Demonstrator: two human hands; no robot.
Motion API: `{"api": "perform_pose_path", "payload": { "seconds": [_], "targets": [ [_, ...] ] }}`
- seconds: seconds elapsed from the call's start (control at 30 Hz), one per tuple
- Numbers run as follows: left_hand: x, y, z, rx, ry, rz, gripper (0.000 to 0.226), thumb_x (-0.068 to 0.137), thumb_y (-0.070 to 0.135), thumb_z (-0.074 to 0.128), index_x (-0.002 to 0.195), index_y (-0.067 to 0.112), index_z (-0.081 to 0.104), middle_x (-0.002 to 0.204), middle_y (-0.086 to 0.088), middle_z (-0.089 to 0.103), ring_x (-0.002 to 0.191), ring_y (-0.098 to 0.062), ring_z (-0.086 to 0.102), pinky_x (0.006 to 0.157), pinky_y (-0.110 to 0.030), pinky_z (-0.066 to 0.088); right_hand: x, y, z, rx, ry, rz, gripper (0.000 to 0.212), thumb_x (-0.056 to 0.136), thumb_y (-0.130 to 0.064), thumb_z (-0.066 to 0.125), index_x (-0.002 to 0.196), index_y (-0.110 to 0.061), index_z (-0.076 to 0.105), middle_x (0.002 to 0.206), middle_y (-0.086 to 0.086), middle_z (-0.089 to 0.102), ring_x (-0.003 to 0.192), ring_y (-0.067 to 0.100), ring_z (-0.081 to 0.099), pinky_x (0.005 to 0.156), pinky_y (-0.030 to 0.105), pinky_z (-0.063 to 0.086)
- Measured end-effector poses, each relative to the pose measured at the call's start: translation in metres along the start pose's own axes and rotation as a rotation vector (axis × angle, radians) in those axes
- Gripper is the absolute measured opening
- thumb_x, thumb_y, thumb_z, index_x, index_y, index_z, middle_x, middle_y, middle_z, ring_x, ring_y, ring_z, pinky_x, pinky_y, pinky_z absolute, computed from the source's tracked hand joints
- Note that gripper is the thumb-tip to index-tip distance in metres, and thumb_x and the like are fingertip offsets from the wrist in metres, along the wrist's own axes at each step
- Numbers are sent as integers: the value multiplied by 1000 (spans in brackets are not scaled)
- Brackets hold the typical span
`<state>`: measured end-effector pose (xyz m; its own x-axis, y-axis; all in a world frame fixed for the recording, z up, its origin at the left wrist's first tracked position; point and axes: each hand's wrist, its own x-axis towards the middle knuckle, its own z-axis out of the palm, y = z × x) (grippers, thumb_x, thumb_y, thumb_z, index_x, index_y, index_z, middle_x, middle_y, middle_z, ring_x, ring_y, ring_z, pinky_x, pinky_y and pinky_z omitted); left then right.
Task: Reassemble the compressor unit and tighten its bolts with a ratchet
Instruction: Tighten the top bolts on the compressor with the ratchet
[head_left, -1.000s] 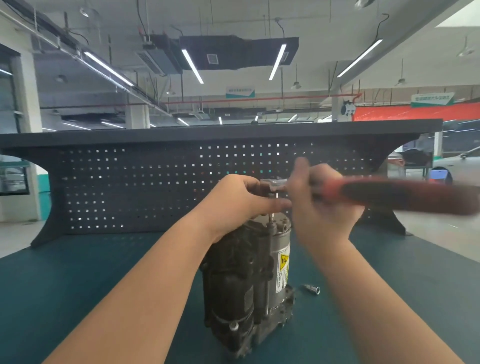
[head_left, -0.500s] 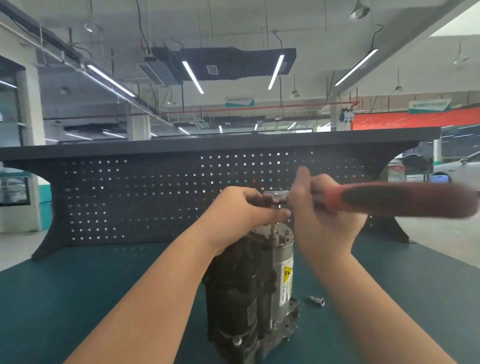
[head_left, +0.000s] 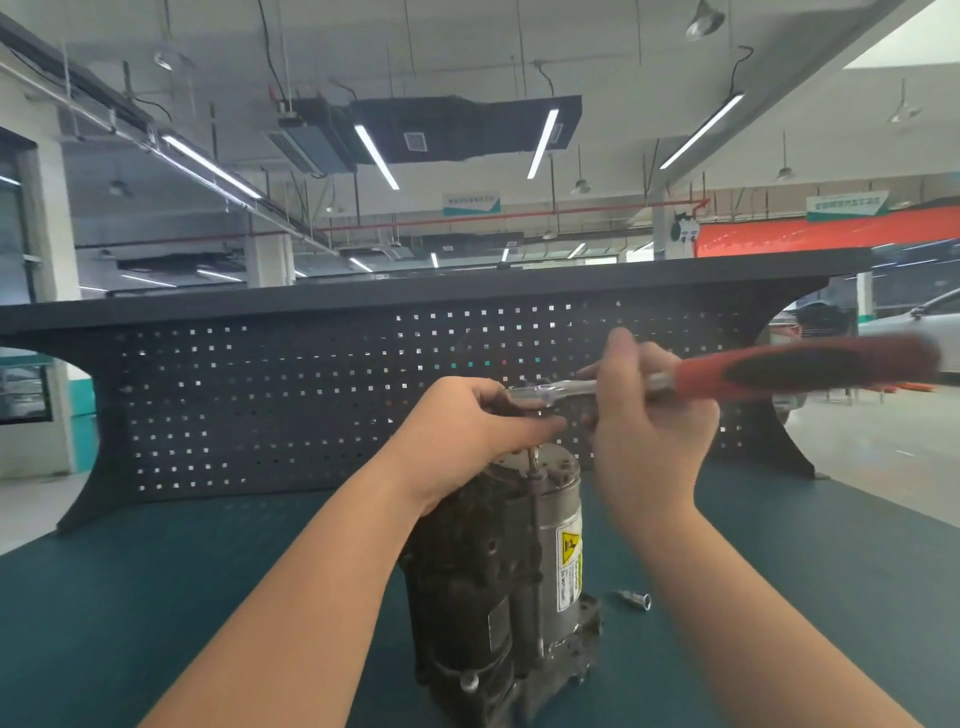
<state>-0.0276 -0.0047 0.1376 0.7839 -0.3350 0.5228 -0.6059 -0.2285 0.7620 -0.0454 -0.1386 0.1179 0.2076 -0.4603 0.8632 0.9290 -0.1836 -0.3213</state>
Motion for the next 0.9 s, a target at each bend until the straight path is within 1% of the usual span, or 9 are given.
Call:
{"api": "perform_pose_path", "payload": {
  "seconds": [0.07,0.13,0.3,0.37,0.43,0.57,0.63,0.83,0.9],
  "targets": [
    [0,0,0,10,-32,5,20,72,22,85,73,8,72,56,12,62,47,1,50,50,-10,39,1,-3,-5,-401,-149,-553,44,88,-11,52,45,-17,48,40,-7,24,44,-1,41,47,7,26],
    [0,0,1,6,-37,7,18,74,19,83,73,5,71,55,11,61,47,1,49,50,-10,38,-2,-2,-4,-530,-58,-696,51,94,-15,49,43,-13,42,41,-4,26,47,16,33,46,19,18],
    [1,0,0,1,22,10,23,74,15,83,89,0,74,68,-1,70,59,-5,60,55,-12,46,5,-2,2,237,203,581,37,93,-27,52,59,-14,55,38,-3,43,34,9,38,37,16,30],
    [1,-1,0,-13,25,5,22,75,13,82,89,-1,74,73,-7,72,63,-8,63,59,-14,50,10,5,0,335,207,803,33,94,-24,53,62,-13,53,39,-5,43,32,9,35,36,16,29],
    [0,0,0,-1,13,8,21,75,17,83,88,3,75,77,-9,74,65,-8,63,61,-14,50,6,3,2,254,177,594,35,92,-26,52,60,-12,54,40,-3,44,35,9,39,36,18,32],
    [-3,4,2,66,-27,21,11,67,25,82,61,25,73,58,6,66,53,0,55,52,-10,43,-5,-9,1,-431,-16,-513,51,94,-25,46,47,-7,47,41,5,37,49,10,27,47,18,19],
    [-4,5,3,67,-36,17,11,60,26,77,54,25,68,52,11,59,48,-1,50,50,-12,40,-3,-5,-1,-544,-150,-705,45,88,-17,46,44,-13,47,39,-2,38,47,10,21,47,18,19],
    [-2,3,2,40,14,-3,30,75,14,82,97,-5,72,64,-3,67,51,-3,55,51,-12,44,9,11,2,472,204,834,31,95,-22,51,65,-13,52,39,-5,40,31,7,32,37,15,25],
    [-2,3,4,55,22,5,30,75,16,82,97,-2,73,79,-13,73,61,-7,60,58,-15,49,8,17,3,531,217,880,28,95,-19,51,67,-15,49,40,-5,39,31,7,31,37,16,25]
  ]
}}
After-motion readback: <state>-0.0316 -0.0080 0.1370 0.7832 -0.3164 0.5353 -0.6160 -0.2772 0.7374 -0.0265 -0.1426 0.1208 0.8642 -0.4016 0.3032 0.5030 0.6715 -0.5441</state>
